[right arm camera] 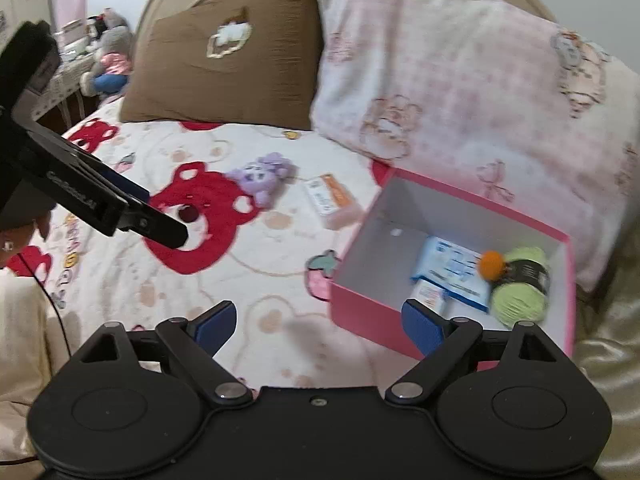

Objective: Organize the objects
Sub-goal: 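Withdraw the left tool up out of the pink box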

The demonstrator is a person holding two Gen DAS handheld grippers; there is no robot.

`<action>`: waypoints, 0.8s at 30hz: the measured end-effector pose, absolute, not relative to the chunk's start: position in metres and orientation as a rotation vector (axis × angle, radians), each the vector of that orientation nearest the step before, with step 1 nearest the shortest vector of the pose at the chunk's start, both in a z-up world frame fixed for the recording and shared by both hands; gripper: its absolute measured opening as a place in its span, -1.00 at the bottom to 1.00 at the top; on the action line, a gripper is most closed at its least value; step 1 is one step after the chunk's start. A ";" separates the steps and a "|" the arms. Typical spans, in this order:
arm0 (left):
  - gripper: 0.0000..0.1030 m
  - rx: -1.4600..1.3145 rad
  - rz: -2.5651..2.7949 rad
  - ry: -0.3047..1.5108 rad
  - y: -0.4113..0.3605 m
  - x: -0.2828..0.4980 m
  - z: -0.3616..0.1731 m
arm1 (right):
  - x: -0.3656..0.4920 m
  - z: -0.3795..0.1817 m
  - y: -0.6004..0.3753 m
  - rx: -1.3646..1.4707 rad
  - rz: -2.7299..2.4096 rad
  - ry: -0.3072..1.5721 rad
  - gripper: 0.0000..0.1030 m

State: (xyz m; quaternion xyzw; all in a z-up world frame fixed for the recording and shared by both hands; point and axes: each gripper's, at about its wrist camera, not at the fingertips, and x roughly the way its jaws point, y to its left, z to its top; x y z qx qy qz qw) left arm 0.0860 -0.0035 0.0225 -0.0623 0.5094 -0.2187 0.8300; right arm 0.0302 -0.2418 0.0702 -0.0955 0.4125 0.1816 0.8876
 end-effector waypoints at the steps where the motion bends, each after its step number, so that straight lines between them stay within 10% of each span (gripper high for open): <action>1: 0.90 -0.155 -0.454 1.085 0.004 0.087 0.018 | 0.032 0.070 -0.236 -0.202 0.386 0.856 0.74; 24: 0.84 -0.347 -0.319 1.037 0.090 0.129 -0.032 | 0.088 0.035 -0.133 -0.194 0.553 0.828 0.71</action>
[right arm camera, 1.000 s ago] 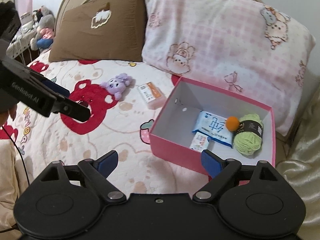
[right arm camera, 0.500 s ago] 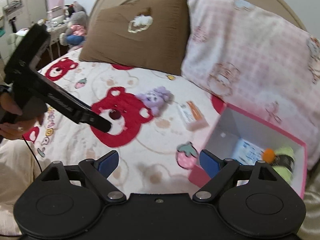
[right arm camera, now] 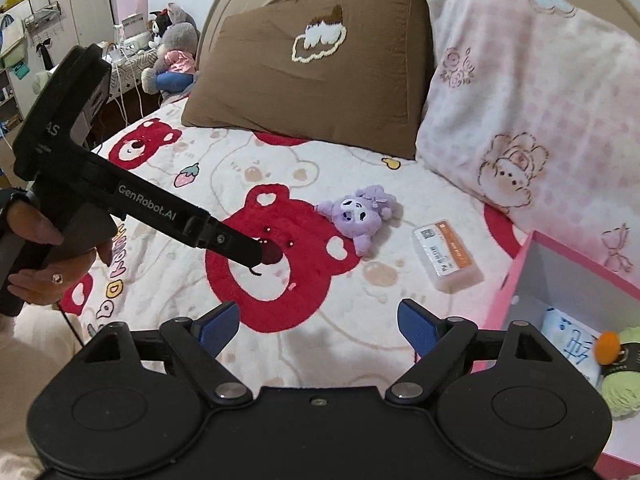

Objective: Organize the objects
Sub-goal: 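Withdraw the left tool up out of the pink box, then move the left tool toward the purple plush toy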

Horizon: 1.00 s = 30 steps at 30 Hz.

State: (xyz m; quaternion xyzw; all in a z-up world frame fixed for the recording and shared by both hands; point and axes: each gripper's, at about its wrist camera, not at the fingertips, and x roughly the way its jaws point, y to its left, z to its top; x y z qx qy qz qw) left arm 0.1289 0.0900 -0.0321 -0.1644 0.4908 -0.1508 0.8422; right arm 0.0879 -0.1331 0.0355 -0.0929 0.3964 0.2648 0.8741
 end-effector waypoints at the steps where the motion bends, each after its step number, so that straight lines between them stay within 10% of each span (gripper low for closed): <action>1: 0.83 -0.366 -0.296 1.035 0.093 0.131 -0.036 | 0.090 0.033 -0.129 -0.195 0.550 0.828 0.71; 30: 0.63 -0.361 -0.266 0.760 0.090 0.167 -0.116 | 0.173 -0.110 -0.076 -0.167 0.453 0.688 0.61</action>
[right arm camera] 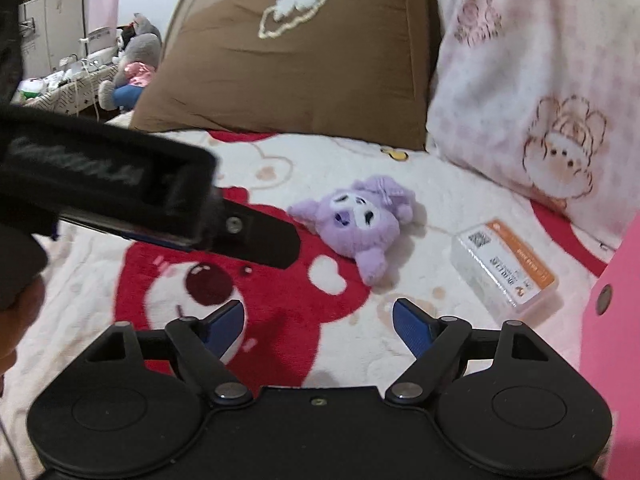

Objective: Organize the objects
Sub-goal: 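Move the left tool toward the purple plush toy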

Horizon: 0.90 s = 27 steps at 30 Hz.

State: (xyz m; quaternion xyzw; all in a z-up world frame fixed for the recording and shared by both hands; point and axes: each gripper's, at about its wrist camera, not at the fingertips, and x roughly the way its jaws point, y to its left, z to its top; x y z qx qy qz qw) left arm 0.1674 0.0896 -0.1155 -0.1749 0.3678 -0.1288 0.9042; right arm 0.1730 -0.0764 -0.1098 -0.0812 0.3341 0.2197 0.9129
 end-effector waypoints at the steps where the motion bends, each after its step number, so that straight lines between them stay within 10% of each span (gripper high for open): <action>1: 0.60 -0.363 -0.267 0.754 0.089 0.169 -0.119 | 0.176 -0.112 -0.076 -0.173 0.451 0.688 0.61; 17: 0.24 -0.429 -0.293 0.743 0.087 0.200 -0.154 | 0.230 -0.139 -0.072 -0.191 0.422 0.709 0.19; 27: 0.07 -0.511 -0.290 0.750 0.096 0.207 -0.160 | 0.233 -0.141 -0.066 -0.208 0.433 0.688 -0.66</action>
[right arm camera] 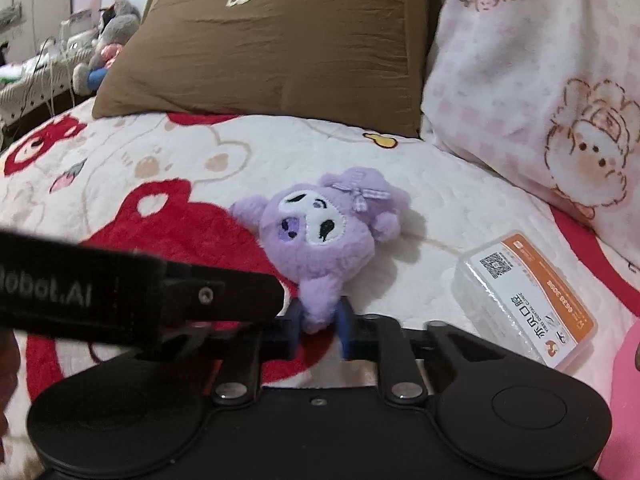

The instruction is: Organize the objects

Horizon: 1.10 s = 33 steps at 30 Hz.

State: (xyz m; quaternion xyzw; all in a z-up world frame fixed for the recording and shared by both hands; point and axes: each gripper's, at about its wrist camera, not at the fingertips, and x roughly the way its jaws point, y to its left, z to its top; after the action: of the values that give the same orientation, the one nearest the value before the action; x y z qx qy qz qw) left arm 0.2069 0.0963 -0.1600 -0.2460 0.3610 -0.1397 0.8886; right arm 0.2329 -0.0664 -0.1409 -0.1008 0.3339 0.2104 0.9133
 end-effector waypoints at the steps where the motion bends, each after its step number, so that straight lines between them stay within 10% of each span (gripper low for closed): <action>1: 0.06 -0.516 -0.293 0.755 0.096 0.208 -0.161 | 0.232 -0.140 -0.066 -0.206 0.436 0.685 -0.67; 33: 0.06 -0.518 -0.205 0.917 0.093 0.167 -0.158 | 0.138 -0.116 -0.054 -0.202 0.555 0.809 -0.70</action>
State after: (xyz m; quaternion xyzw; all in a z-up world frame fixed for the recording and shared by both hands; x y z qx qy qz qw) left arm 0.1671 0.0927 -0.1575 -0.2468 0.4368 -0.0977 0.8595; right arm 0.1377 -0.0542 -0.1159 -0.0967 0.3877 0.2658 0.8773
